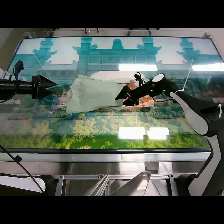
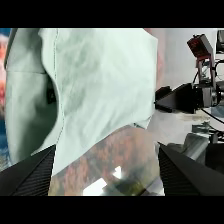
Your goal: Fold the shirts.
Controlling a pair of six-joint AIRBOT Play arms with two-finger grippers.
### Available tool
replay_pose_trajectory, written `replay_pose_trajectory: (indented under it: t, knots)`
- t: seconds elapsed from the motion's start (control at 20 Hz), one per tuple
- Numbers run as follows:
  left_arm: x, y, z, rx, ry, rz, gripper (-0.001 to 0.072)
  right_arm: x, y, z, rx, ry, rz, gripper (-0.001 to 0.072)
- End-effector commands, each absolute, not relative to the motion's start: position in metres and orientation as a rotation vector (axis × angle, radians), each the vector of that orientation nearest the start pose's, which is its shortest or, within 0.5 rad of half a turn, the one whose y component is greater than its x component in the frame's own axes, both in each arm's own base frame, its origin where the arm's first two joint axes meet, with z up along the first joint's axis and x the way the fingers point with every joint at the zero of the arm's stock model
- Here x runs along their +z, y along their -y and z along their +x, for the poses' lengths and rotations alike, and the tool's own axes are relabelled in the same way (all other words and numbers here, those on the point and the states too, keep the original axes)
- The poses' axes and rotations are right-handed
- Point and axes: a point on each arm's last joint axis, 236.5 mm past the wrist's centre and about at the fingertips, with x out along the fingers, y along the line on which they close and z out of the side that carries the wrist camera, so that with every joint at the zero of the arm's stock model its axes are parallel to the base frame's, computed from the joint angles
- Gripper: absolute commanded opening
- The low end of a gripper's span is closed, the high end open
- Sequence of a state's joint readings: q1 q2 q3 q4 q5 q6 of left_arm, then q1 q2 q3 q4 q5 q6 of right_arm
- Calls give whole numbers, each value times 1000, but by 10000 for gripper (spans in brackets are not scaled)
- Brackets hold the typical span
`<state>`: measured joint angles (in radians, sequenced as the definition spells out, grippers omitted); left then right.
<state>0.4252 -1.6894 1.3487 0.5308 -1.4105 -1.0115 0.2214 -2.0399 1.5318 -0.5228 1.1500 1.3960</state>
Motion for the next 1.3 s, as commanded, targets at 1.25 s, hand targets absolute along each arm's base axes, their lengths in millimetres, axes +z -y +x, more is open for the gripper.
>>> replay_pose_trajectory:
  t: [1.25]
  knots:
    - [29, 33, 421, -738, -1188, -832, 704, -13, 265, 210, -621, -825, 1174, 17]
